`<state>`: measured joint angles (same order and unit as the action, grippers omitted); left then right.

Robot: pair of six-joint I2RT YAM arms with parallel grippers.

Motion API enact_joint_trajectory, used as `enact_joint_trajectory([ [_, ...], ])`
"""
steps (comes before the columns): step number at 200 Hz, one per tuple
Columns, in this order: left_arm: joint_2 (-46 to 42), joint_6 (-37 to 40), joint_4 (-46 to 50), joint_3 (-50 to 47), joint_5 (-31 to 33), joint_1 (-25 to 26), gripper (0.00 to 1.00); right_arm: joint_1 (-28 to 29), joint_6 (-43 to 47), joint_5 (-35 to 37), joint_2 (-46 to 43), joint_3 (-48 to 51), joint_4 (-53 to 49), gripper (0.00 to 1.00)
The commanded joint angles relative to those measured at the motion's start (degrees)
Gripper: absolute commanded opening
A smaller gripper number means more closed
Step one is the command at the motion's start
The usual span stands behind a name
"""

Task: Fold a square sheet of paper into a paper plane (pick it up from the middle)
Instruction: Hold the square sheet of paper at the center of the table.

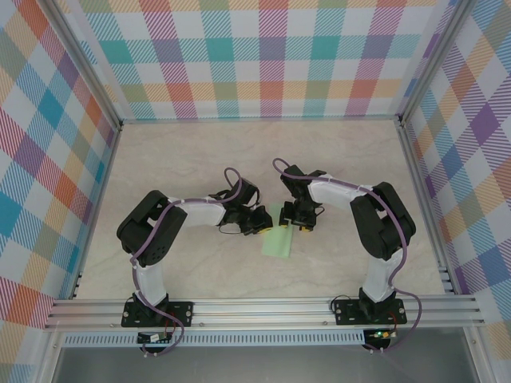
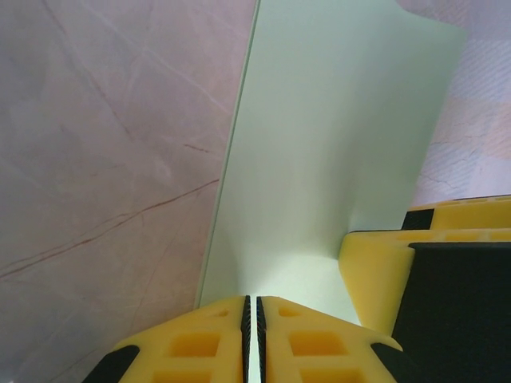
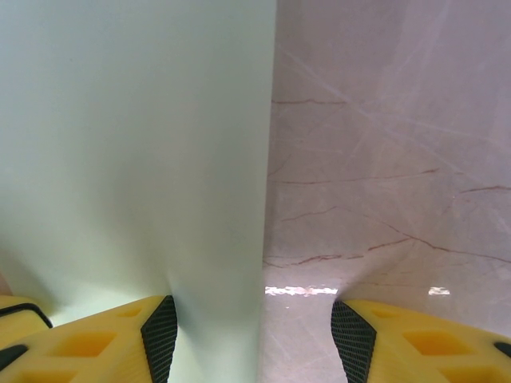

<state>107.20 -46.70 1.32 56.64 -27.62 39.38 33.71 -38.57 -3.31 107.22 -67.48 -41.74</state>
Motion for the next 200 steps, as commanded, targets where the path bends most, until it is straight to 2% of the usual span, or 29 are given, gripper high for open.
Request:
enact_joint_trajectory([
  [1, -0.1, 0.6, 0.2, 1.5, -0.9, 0.8, 0.13, 1.1, -0.2, -1.6, 6.3, 3.2, 4.3, 0.58],
  [135, 1.4, 1.4, 2.3, 2.1, 0.0, 1.1, 0.13, 1.2, -0.9, -2.3, 7.1, 2.9, 4.2, 0.6],
  [200, 2.2, 3.9, 9.0, 3.1, 2.5, 1.2, 0.12, 1.2, -1.2, -2.4, 4.9, 2.4, 3.9, 0.6],
])
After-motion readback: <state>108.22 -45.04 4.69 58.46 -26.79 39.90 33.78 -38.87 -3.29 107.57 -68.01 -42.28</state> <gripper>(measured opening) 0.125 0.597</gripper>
